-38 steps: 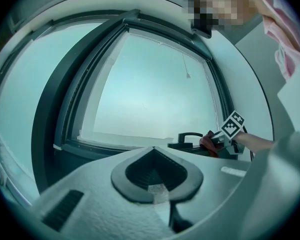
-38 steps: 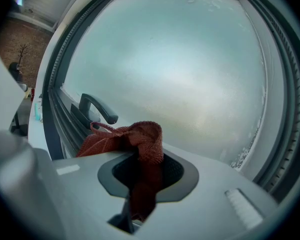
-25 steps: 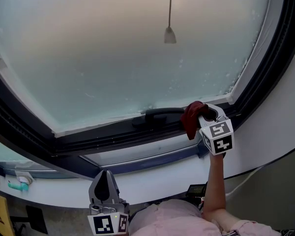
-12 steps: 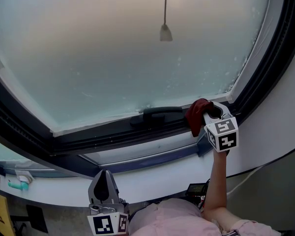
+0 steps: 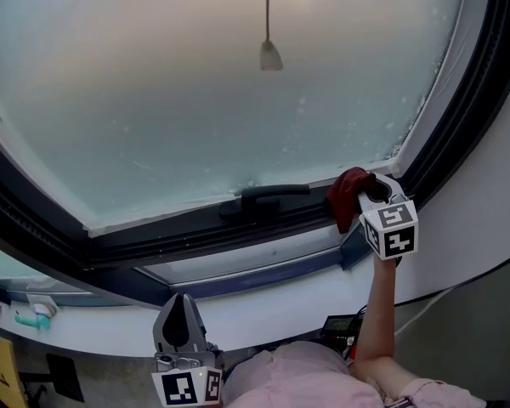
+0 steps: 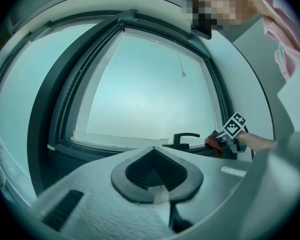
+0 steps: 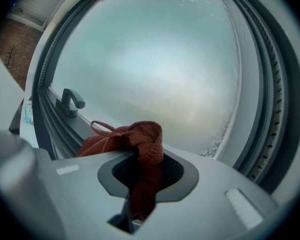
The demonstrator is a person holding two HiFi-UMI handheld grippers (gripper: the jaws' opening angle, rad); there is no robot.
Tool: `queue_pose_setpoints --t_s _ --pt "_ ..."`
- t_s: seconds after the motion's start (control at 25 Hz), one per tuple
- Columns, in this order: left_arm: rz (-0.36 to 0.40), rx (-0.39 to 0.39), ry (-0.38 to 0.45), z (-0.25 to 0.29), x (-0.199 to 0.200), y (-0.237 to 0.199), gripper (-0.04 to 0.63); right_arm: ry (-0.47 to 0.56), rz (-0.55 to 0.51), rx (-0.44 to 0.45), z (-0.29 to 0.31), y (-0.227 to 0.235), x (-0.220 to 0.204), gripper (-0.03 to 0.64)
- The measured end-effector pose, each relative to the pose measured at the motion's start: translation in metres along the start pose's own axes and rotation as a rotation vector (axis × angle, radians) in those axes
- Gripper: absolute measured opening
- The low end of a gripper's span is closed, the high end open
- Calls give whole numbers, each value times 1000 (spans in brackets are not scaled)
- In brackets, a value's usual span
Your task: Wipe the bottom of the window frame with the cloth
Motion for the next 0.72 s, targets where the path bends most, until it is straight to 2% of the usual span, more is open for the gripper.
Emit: queue_pose_setpoints --t_s 0.72 --pt "-3 -7 1 12 -2 13 -6 -7 35 -52 4 33 -15 63"
Point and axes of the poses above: the fingertips, and each gripper's own axes: z forward along the fingers, y to its right, x out of its top, the point moved 10 cm from there along -z, backward along the fingers, and after that the axes turned 14 degrees about -x, right-handed, at the moved point
